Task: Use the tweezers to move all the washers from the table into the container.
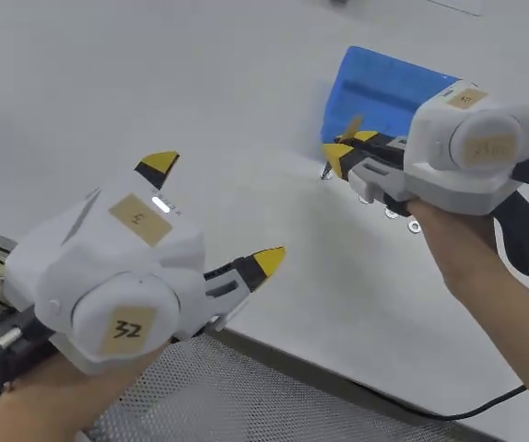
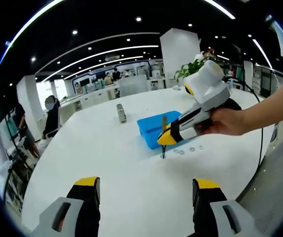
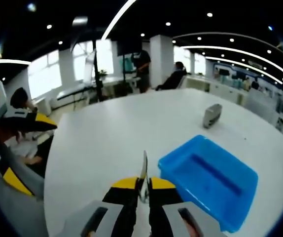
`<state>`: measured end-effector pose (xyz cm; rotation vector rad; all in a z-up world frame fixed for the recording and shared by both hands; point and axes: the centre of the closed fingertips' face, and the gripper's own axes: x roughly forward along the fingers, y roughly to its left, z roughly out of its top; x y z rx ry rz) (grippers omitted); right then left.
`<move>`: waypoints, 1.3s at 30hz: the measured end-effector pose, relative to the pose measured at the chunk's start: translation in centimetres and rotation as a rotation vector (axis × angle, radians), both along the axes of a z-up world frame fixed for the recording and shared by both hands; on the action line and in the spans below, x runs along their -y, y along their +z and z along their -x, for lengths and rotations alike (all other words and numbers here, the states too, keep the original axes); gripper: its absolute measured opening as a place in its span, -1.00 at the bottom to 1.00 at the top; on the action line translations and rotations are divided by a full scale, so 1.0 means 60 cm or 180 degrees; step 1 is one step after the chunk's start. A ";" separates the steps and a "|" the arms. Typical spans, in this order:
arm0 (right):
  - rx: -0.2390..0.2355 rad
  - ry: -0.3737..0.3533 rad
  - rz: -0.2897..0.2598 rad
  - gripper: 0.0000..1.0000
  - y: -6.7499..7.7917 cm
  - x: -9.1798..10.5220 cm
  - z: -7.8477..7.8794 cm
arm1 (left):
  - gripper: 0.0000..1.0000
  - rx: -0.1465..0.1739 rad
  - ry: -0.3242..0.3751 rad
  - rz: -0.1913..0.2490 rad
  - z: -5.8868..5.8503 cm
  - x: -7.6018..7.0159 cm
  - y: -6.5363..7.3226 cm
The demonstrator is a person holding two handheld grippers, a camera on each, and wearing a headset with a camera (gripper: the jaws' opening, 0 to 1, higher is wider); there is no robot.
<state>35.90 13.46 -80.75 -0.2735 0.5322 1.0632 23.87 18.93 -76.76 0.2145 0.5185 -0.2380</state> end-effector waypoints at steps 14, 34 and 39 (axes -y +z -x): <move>0.0114 0.0170 0.0154 -0.96 0.016 0.000 0.007 | 0.54 -0.0001 -0.0008 -0.0051 0.001 -0.002 -0.001; 0.0452 -0.0146 -0.0264 -0.95 0.131 -0.011 -0.071 | 0.84 -0.0007 -0.0065 -0.0002 0.000 0.004 -0.001; 0.0390 -0.0249 -0.0148 -0.95 0.090 -0.013 -0.093 | 0.98 -0.0010 -0.0049 0.0019 -0.002 0.003 -0.001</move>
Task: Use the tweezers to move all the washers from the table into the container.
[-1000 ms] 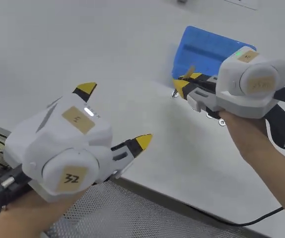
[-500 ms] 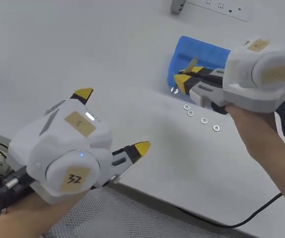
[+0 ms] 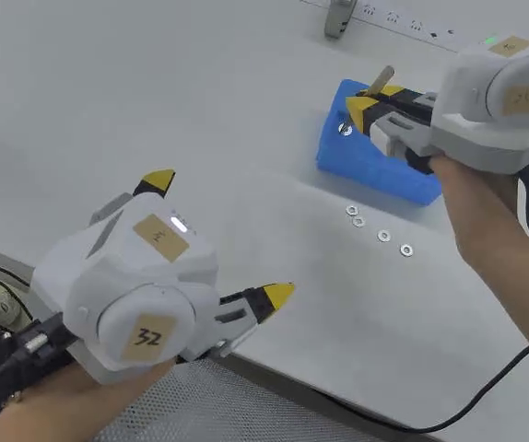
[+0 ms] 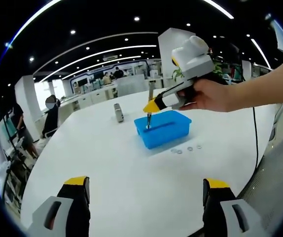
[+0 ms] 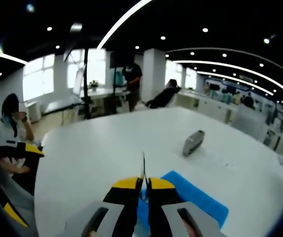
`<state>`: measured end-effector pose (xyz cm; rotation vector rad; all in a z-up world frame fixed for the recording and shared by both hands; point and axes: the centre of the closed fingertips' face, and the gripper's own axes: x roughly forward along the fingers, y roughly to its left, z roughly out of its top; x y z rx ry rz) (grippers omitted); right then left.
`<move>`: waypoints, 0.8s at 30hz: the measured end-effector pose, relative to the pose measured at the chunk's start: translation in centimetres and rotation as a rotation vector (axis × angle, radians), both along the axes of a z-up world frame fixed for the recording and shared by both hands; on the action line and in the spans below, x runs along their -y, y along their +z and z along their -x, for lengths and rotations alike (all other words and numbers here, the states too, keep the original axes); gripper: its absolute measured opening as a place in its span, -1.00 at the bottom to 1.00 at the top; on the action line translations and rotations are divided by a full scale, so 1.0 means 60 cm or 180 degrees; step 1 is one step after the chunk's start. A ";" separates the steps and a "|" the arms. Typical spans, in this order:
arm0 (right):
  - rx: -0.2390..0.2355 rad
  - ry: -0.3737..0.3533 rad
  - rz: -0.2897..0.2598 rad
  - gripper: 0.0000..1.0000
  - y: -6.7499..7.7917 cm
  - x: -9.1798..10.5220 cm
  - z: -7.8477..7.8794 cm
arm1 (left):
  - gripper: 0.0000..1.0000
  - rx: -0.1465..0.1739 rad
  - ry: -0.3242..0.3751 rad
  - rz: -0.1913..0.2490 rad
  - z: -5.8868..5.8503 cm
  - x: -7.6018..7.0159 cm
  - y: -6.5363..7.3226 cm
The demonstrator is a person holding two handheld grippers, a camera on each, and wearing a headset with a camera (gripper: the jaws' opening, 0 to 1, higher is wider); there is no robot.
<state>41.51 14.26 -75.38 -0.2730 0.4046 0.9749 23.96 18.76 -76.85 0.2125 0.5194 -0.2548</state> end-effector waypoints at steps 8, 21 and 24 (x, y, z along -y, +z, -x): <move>-0.0186 -0.0091 0.0087 -0.94 -0.051 0.002 -0.014 | 0.98 0.0015 0.0106 0.0078 -0.003 -0.007 0.003; -0.0459 -0.0244 0.0023 -0.92 -0.077 0.011 -0.015 | 0.98 -0.0007 0.0142 -0.0030 -0.002 -0.013 -0.002; -0.0393 -0.0256 -0.0037 -0.93 -0.054 0.016 -0.014 | 0.98 0.0000 0.0152 -0.0048 -0.003 -0.014 -0.002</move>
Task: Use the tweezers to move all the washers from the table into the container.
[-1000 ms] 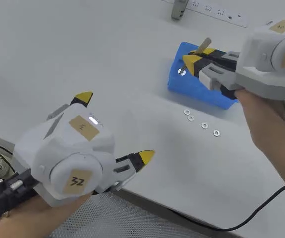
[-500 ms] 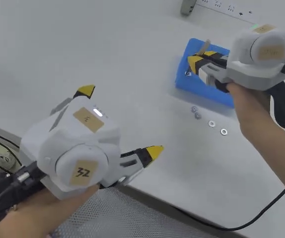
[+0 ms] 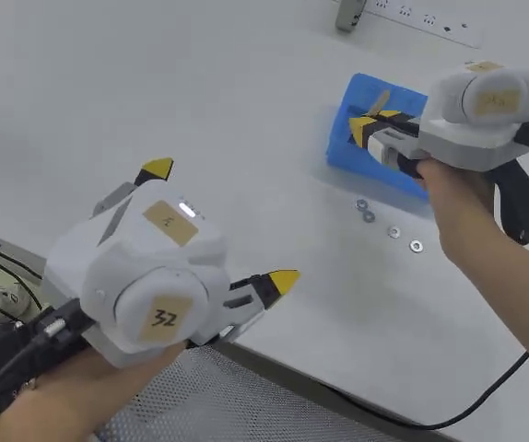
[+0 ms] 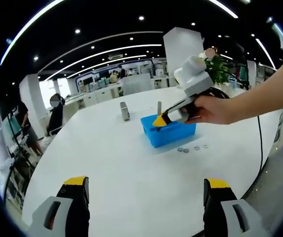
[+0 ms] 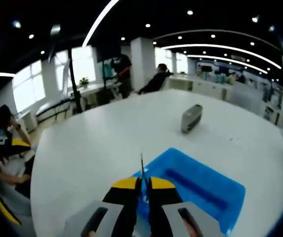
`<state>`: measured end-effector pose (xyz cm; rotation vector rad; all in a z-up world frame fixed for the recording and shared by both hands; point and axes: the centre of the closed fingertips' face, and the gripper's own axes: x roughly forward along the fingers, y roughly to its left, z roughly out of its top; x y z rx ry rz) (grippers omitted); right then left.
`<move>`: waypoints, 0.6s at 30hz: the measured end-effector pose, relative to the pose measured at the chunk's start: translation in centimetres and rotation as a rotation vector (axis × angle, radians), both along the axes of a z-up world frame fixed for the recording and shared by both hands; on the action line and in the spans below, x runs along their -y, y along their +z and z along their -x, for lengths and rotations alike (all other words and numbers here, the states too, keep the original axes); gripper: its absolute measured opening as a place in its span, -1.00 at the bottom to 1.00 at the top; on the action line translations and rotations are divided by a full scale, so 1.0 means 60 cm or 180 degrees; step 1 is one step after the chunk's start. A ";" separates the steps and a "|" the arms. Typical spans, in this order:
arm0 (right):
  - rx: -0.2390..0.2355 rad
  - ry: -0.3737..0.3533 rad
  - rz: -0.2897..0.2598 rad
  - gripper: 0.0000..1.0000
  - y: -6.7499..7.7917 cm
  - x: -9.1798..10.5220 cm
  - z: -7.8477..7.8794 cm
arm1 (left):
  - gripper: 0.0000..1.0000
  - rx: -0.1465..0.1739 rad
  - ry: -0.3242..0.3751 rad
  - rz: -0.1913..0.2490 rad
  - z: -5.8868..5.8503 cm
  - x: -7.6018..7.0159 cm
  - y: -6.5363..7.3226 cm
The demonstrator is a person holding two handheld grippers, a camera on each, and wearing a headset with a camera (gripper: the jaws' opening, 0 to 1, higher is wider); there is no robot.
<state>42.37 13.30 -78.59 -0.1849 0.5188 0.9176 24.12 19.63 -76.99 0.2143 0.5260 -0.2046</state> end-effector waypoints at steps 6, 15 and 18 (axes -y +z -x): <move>0.0172 0.0014 -0.0125 -0.94 0.052 0.018 0.015 | 0.97 -0.0017 -0.0016 -0.0015 0.001 0.002 -0.002; 0.0209 0.0014 -0.0167 -0.94 0.069 0.046 0.077 | 0.96 0.0014 -0.0005 -0.0029 -0.001 0.000 0.000; 0.0152 -0.0003 -0.0127 -0.94 0.051 0.052 0.091 | 0.96 0.0007 -0.0017 -0.0037 -0.001 0.001 -0.002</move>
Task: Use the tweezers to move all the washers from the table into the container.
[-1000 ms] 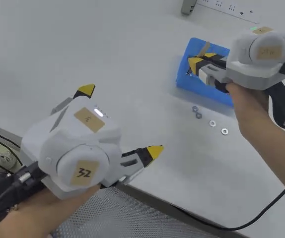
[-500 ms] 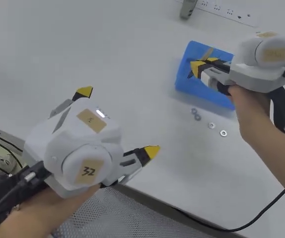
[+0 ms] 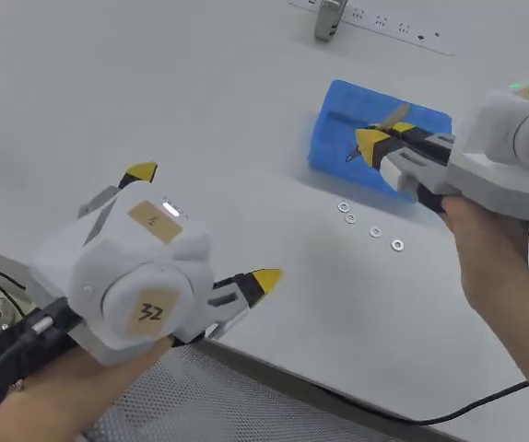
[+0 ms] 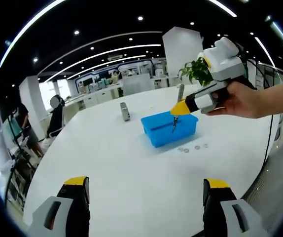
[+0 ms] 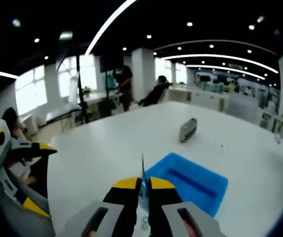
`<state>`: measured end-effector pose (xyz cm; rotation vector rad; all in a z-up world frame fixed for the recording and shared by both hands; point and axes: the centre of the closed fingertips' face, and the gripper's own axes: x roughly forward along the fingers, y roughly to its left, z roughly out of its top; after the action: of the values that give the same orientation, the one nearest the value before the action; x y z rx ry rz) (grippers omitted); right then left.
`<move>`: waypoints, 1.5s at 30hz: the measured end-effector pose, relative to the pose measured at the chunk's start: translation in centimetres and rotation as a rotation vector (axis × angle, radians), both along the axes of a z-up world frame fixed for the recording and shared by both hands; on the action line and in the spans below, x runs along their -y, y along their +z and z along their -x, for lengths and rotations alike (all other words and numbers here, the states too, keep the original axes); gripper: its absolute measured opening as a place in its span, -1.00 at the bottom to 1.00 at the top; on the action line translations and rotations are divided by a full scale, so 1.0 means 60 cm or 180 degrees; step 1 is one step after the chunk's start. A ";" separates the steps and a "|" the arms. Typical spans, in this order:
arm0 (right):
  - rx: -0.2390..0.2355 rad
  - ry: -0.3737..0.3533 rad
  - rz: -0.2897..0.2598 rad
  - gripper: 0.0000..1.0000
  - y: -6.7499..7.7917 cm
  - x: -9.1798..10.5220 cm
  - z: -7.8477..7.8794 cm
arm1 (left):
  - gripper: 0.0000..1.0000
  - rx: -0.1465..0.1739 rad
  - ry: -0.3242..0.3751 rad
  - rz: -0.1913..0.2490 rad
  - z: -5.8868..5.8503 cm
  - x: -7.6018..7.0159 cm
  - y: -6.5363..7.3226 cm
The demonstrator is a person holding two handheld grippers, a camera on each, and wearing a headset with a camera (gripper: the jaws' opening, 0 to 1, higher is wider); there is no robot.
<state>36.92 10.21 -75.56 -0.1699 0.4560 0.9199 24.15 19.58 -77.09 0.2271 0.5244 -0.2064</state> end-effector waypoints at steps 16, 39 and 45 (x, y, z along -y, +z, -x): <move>-0.0236 -0.0130 0.0233 -0.93 -0.078 0.025 -0.002 | 0.92 -0.0037 -0.0019 -0.0026 0.002 0.000 -0.003; -0.0175 -0.0121 0.0252 -0.95 -0.089 0.021 0.003 | 0.92 -0.0063 -0.0031 -0.0046 0.003 -0.001 -0.007; -0.0192 -0.0096 0.0357 -0.96 -0.091 0.024 0.003 | 0.92 -0.0052 -0.0044 -0.0049 0.003 0.000 -0.006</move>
<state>36.76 8.76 -81.04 -0.2371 0.5653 0.8722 23.95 19.57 -77.45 0.2443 0.5409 -0.2178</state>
